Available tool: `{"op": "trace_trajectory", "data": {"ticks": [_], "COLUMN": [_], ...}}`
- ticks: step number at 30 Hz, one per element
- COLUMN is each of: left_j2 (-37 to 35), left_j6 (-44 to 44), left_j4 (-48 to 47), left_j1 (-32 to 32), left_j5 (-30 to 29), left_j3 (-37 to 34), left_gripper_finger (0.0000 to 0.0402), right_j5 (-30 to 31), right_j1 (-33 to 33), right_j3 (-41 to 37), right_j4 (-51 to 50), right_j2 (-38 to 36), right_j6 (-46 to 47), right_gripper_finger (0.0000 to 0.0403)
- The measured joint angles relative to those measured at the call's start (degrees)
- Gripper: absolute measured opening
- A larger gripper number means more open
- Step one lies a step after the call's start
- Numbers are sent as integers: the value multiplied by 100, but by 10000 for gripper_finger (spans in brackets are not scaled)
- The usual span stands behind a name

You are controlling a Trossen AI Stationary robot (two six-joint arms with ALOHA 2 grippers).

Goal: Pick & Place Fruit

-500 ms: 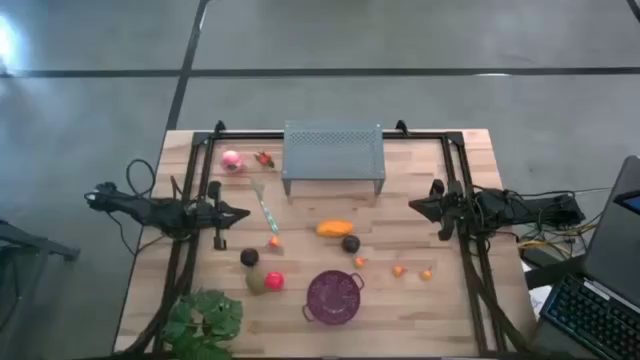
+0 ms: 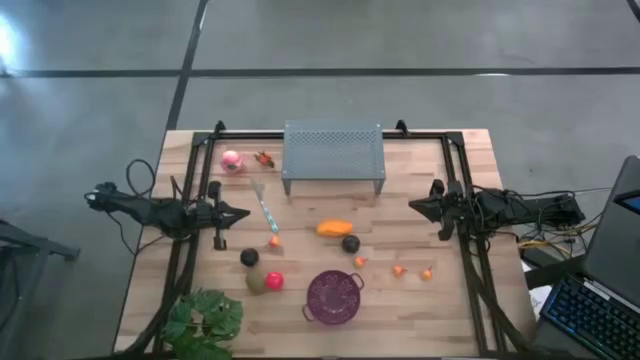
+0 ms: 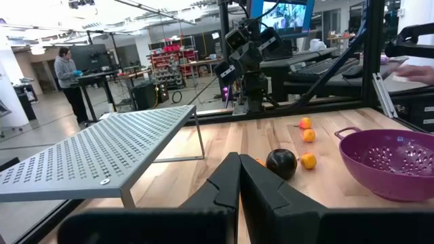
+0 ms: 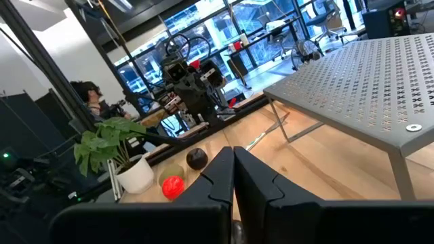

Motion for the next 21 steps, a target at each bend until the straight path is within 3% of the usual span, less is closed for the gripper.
{"op": "trace_trajectory", "data": {"ticks": [16,21], "left_j2": [1,0], "left_j6": [0,-2], "left_j4": [0,0], "left_j1": [2,2], "left_j5": [1,0], "left_j3": [0,0], "left_gripper_finger": [12,12], "right_j5": [5,660], "right_j1": [-2,-3], "right_j3": [0,0], "right_j4": [5,233], "right_j2": [-2,-9], "right_j6": [0,-129], "right_gripper_finger": [9,9]}}
